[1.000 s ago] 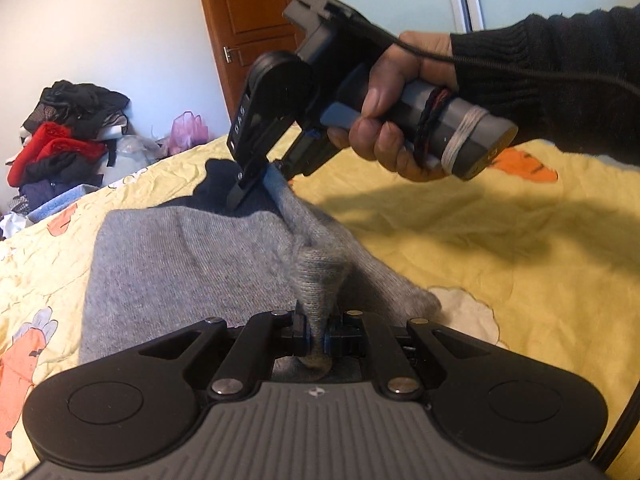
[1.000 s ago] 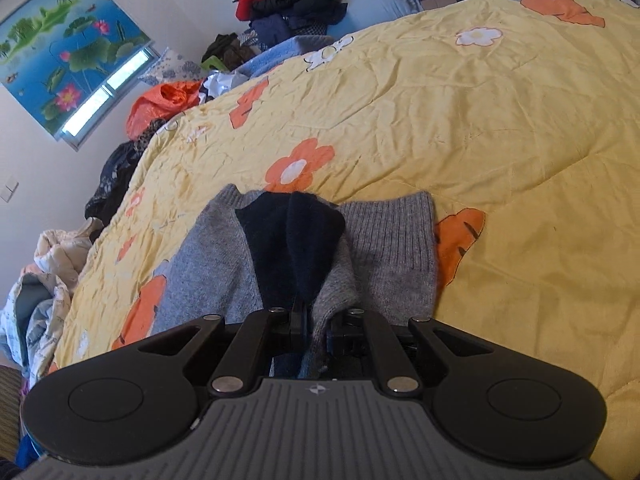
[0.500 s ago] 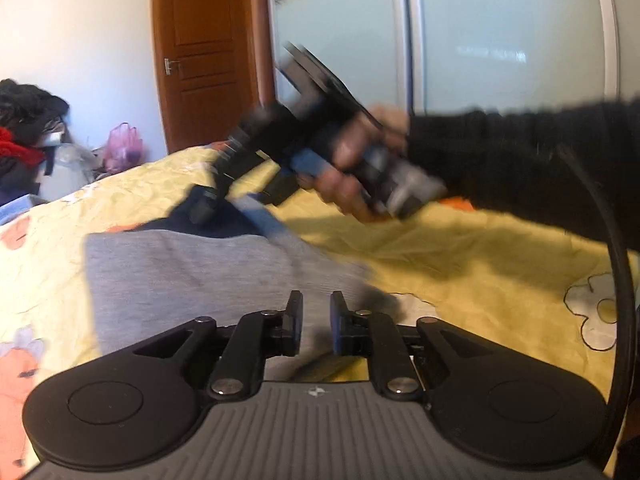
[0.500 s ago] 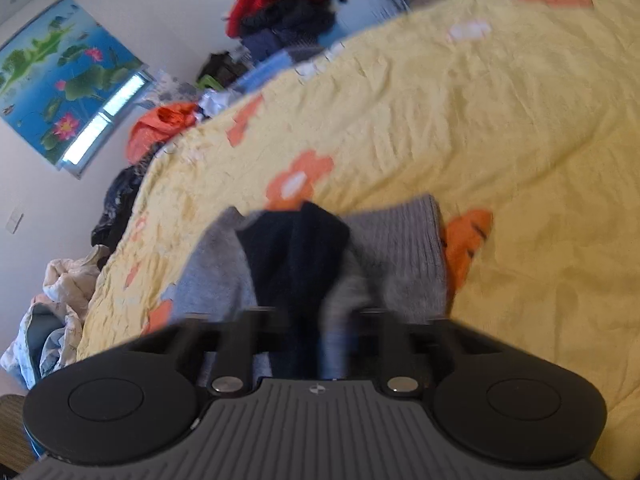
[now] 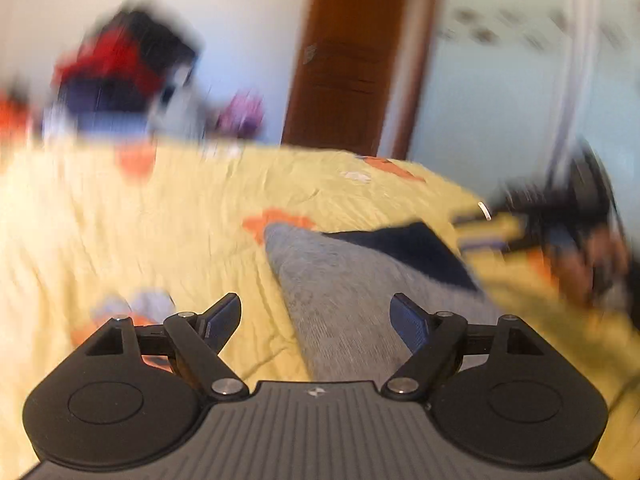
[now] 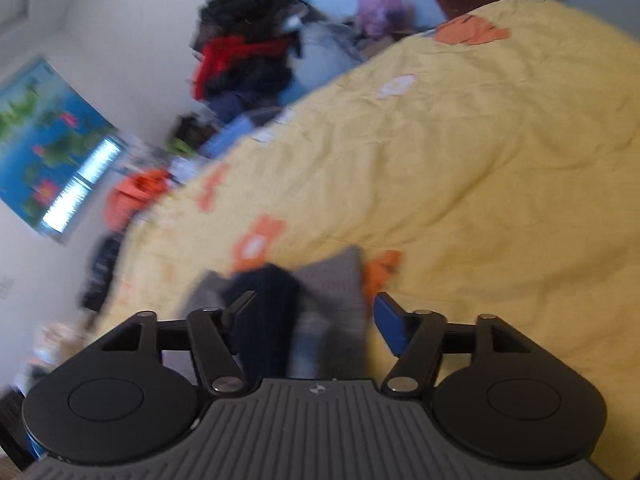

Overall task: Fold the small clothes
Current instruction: 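Carry the held sweater end with both tools over the strip's other end, then lower the folded end onto the sweater and open both tools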

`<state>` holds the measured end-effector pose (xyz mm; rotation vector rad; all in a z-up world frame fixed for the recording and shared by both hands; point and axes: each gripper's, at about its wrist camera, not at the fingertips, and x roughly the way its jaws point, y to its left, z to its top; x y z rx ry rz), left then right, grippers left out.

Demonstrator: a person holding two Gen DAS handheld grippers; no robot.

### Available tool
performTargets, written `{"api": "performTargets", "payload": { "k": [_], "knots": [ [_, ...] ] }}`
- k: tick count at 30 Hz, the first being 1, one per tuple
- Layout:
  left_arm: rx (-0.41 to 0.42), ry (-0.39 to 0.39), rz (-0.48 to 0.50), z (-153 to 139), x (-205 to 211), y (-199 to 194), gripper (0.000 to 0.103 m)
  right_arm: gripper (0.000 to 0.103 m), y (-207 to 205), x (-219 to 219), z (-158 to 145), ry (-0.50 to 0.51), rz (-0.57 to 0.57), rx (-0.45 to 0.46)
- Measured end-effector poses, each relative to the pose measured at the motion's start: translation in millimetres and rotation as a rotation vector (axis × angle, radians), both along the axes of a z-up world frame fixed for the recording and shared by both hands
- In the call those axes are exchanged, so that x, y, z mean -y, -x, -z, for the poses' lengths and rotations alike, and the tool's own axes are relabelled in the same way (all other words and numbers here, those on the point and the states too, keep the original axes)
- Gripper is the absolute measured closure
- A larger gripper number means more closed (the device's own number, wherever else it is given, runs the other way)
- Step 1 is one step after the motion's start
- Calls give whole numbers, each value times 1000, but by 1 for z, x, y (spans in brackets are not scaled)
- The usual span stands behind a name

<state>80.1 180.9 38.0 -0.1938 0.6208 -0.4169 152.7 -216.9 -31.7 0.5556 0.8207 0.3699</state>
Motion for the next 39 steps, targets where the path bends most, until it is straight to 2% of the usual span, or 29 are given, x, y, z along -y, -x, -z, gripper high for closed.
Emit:
{"api": "performTargets", "payload": {
  "k": [1,3,4,6,9,10,11,12,14,18,22,27,29,33,36,39],
  "knots": [
    [-76,77,-31,8,-7,-18,21,37,-2,-4,3,36,-6,-13],
    [-209,198,-57,26,-12,-53,21,36,-4,-12,10,34,-29,-34],
    [-261,240,-49,34,-10,-69,22,36,-5,-18,12,33,-36,-35],
    [-366,312,-16,48,-4,-96,23,27,-6,-29,13,59,-38,-32],
    [-410,393,11,61,3,-111,23,25,-5,-42,23,63,-66,-26],
    [-420,404,9,64,6,-113,33,25,-4,-45,24,53,-81,-19],
    [-430,395,9,65,9,-116,45,41,-3,-47,24,42,-90,-20],
    [-447,377,11,69,11,-119,61,66,-6,-46,28,-6,-96,-53],
    [-438,370,24,69,11,-122,65,71,-4,-35,31,-119,-61,-79],
    [-393,318,27,58,7,-108,70,74,11,-32,23,-240,-45,-42],
    [-368,335,41,43,-7,-97,70,75,16,-50,8,-285,-64,-17],
    [-332,316,19,24,-49,-96,71,75,-10,-90,3,-322,-113,-22],
    [-310,286,-1,15,-70,-97,71,75,-24,-111,4,-351,-137,-34],
    [-299,202,-33,1,-107,-110,71,75,-53,-152,12,-338,-173,-55],
    [-339,132,-33,11,-117,-124,71,76,-70,-168,31,-300,-159,-96],
    [-376,112,-27,31,-115,-134,70,76,-76,-170,45,-288,-132,-117]
  ]
}}
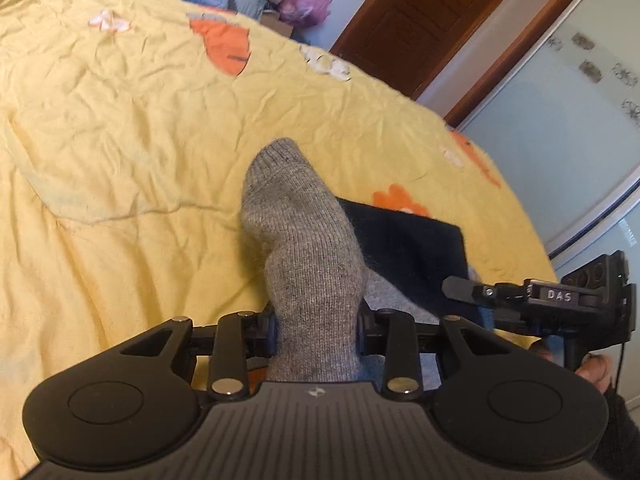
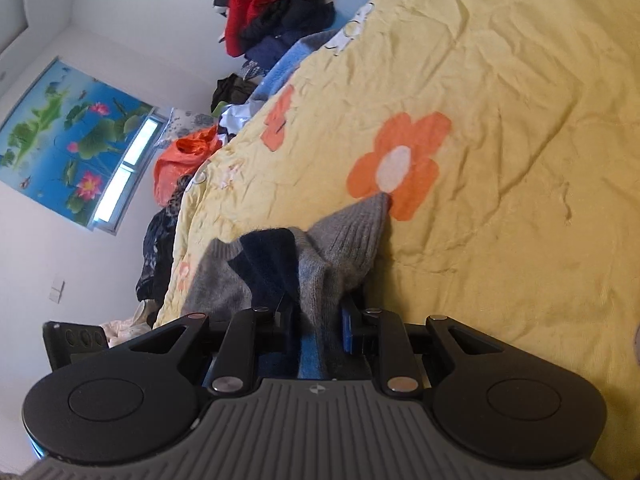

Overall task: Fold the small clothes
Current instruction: 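Lower the folded end onto the sweater and open both tools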

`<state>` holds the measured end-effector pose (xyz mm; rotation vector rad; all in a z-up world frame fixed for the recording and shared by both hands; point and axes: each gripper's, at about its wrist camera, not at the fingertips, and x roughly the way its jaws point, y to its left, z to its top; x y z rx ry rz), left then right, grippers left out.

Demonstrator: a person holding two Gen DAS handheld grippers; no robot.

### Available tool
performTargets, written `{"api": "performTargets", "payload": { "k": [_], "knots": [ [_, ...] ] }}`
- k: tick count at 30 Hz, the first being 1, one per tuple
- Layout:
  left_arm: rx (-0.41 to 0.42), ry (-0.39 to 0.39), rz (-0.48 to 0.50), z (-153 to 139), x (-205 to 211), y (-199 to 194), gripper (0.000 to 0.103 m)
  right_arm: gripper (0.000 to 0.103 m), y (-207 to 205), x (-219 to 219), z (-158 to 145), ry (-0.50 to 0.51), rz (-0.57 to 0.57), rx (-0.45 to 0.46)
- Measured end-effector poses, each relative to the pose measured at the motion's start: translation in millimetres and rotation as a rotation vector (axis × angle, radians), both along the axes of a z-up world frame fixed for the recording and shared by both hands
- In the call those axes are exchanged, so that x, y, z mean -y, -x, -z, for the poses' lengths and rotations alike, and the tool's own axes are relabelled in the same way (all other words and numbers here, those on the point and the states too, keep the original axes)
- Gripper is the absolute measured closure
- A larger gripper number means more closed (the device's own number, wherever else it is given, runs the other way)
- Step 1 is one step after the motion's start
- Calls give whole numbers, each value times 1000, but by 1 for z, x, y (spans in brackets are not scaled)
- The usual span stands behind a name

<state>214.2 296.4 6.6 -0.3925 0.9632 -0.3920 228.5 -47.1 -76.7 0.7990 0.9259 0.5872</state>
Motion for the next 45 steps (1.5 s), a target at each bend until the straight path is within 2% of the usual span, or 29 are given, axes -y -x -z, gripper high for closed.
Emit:
{"api": "performTargets", "payload": {
  "k": [3,5,7,8,11,12,15,17,22,23,24,25,26,27,29,33,36,40,45],
  "knots": [
    [1,41,-8,11,-5,-2,69,76,1,4,7,-11,21,-17],
    [6,38,7,11,-5,-1,65,75,5,5,6,-6,35,-18],
    [-14,48,12,9,-8,-1,60,60,8,5,2,9,58,-40],
    [-22,70,3,6,-13,1,58,48,11,5,-1,30,66,-65],
    [-30,148,-24,-7,-29,29,38,32,41,13,-18,52,33,-38],
    [-29,190,-15,-8,-37,44,32,31,56,16,-22,62,2,-25],
    [-67,310,-4,2,-54,91,32,31,103,23,-24,112,-78,-19],
    [-93,326,8,12,-54,113,32,31,127,25,-21,103,-108,-41],
    [-136,383,52,29,-36,134,34,32,148,14,-20,102,-129,-64],
    [-144,385,58,29,-32,133,34,36,147,11,-20,91,-131,-80],
    [-149,380,63,29,-28,131,42,57,146,7,-20,94,-138,-91],
    [-153,356,70,28,-23,131,74,73,145,1,-17,111,-147,-113],
    [-170,311,81,29,-17,129,87,82,144,-4,-13,129,-150,-132],
    [-181,269,81,29,-14,128,88,82,144,-8,-12,138,-144,-120],
    [-186,250,79,26,-12,130,90,83,151,-10,-20,144,-146,-84],
    [-103,233,119,-9,-17,144,90,83,180,-2,-51,118,-165,-5],
    [-82,214,184,-22,-18,162,90,83,206,-1,-54,124,-197,-1],
    [-113,154,233,-11,-15,184,90,83,235,-2,-39,109,-211,-32],
    [-166,170,199,13,-26,191,90,83,249,2,-14,74,-185,-82]
  ]
}}
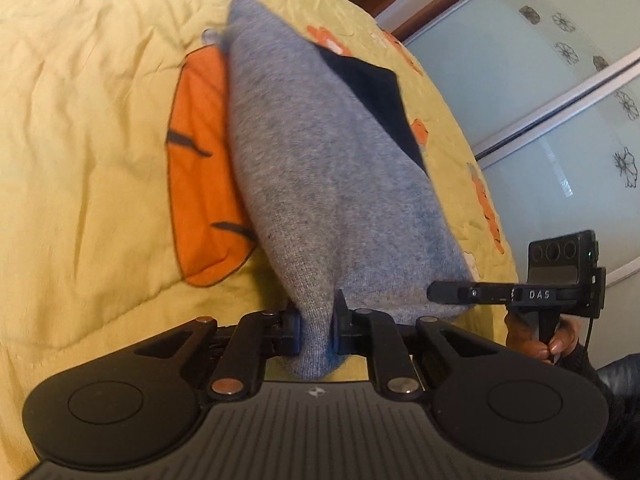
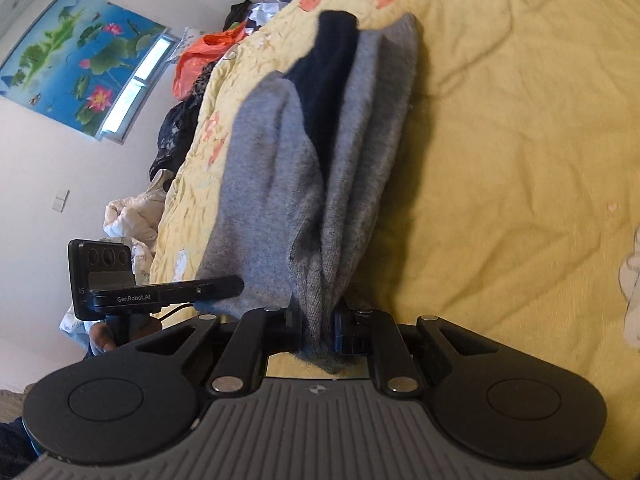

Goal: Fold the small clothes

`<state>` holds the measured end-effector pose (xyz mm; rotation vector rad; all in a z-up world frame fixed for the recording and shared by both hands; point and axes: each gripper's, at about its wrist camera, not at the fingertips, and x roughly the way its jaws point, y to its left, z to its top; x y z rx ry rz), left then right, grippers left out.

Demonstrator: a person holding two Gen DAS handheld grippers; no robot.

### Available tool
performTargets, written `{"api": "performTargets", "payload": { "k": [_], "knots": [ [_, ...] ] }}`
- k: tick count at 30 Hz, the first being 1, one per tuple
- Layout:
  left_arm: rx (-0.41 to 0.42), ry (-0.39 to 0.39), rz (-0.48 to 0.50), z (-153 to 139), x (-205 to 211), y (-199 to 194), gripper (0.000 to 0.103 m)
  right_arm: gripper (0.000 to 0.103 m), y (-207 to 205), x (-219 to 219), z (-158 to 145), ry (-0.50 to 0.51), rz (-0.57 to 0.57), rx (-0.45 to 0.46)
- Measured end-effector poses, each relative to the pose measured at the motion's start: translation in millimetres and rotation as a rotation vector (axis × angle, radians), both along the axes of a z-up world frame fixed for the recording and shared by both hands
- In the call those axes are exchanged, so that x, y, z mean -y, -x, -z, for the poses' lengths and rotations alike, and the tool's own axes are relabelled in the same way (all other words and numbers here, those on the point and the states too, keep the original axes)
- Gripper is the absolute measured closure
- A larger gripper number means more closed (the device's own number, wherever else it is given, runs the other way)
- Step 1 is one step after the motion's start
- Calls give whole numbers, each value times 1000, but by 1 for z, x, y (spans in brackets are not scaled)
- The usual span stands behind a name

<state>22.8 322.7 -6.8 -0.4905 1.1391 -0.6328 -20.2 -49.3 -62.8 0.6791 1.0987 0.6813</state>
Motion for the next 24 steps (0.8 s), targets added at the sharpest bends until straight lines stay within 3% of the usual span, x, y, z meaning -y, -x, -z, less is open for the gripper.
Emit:
{"api": "performTargets", "payload": {
  "k": [3,7,9,11,12,13,15,18,21,24],
  "knots": [
    [-6,31,-15,7,-4,-3,90,84,-2,3,10,-26,14,-15],
    [28,18,-3,6,-3,-1,89,86,-2,5,11,-22,11,-9],
    [49,4,-5,2,-3,5,84,79,-2,5,7,-17,38,-29],
    [44,-27,-38,-10,-6,18,65,57,10,13,-9,26,89,-40],
    [75,-51,-46,-23,-9,29,47,48,22,20,-23,44,113,13],
    [156,-66,-54,-39,-6,46,32,45,36,26,-36,58,132,80],
    [331,-96,-84,-69,-16,79,15,40,62,38,-56,82,158,164],
    [468,-194,-128,-93,-23,111,14,40,82,42,-68,96,162,202],
    [507,-288,-158,-92,-14,114,14,40,75,28,-70,72,137,212],
    [496,-366,-209,-81,5,96,15,40,51,2,-68,32,126,195]
  ]
}}
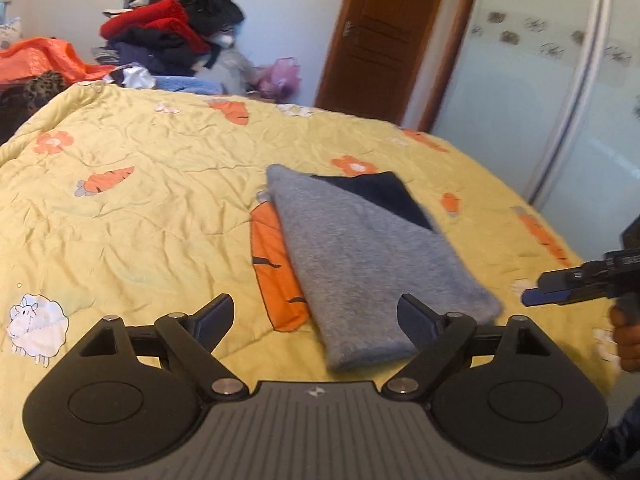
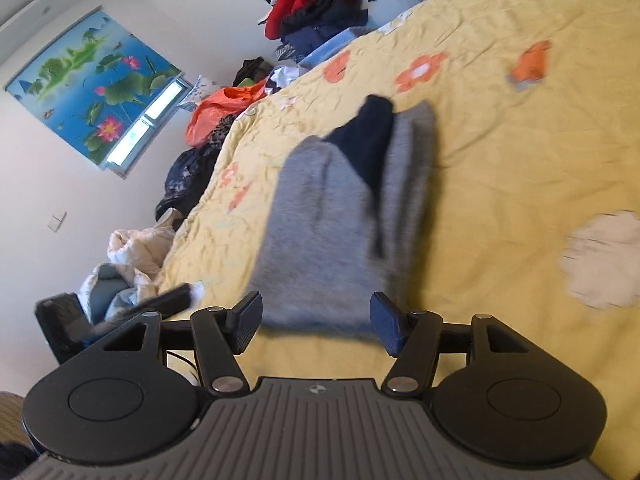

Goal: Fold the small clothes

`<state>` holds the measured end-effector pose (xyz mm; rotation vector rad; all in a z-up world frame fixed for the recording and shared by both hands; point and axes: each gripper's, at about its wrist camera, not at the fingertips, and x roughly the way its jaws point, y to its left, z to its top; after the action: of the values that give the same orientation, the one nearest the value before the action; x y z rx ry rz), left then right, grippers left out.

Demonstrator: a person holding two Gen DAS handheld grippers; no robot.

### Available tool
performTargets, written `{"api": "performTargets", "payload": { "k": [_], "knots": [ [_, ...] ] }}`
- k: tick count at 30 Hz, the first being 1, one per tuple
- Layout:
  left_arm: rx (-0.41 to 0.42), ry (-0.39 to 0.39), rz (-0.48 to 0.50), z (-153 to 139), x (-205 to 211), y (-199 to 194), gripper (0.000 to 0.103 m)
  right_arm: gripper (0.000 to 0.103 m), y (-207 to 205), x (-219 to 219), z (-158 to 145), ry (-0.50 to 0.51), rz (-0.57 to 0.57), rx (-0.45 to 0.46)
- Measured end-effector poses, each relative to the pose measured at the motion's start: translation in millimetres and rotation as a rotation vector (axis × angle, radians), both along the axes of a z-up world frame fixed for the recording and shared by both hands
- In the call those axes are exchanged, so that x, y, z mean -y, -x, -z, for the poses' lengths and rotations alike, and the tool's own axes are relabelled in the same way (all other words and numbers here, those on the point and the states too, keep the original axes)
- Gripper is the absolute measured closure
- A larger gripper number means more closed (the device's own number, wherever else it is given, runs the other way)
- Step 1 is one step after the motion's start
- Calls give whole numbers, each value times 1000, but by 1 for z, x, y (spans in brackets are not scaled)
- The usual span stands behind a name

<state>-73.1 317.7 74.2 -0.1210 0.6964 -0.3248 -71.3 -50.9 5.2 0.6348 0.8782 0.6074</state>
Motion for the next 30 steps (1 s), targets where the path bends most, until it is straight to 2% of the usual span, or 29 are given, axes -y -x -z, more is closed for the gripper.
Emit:
{"api": "performTargets", "payload": {
  "k": [1,3,5,7,8,9,10,12,13,14,16,17,18,21,25,28,30],
  "knots": [
    [-1,-4,-17,4,3,-4,15,40,-9,-7,2,-34,-8,-6],
    [28,31,15,11,18,-13,15,40,-24,-21,8,-81,-6,-28],
    [84,0,75,16,39,-14,15,40,-35,-31,18,-67,18,-63],
    [47,-39,132,29,60,-18,25,43,-40,-32,35,3,78,-120],
    [-19,-45,153,40,65,-23,28,53,-39,-28,46,8,100,-135],
    [-84,-53,151,53,68,-27,32,57,-35,-22,52,-25,120,-122],
    [-54,-63,143,59,67,-22,32,58,-34,-17,55,-50,129,-134],
    [-39,-101,158,58,69,-17,32,55,-35,-16,49,-41,123,-166],
    [-58,-92,158,53,68,-18,32,51,-38,-17,41,-30,113,-176],
    [-70,-57,164,46,63,-20,32,50,-42,-17,30,-29,110,-155],
    [-44,11,154,27,52,-28,32,47,-53,-12,4,-43,126,-51],
    [-9,15,136,17,48,-34,32,40,-63,-10,-6,-35,145,-11],
    [20,11,122,10,46,-41,31,38,-77,-8,-13,-14,160,7],
    [38,22,110,3,48,-67,31,41,-130,-9,-10,59,188,-40],
    [2,-6,126,22,68,-85,31,45,-177,-20,7,163,189,-84],
    [6,-46,139,39,79,-83,31,48,-189,-30,18,172,161,-97],
    [8,-75,142,45,84,-82,29,51,-195,-37,22,224,145,-83]
  ]
}}
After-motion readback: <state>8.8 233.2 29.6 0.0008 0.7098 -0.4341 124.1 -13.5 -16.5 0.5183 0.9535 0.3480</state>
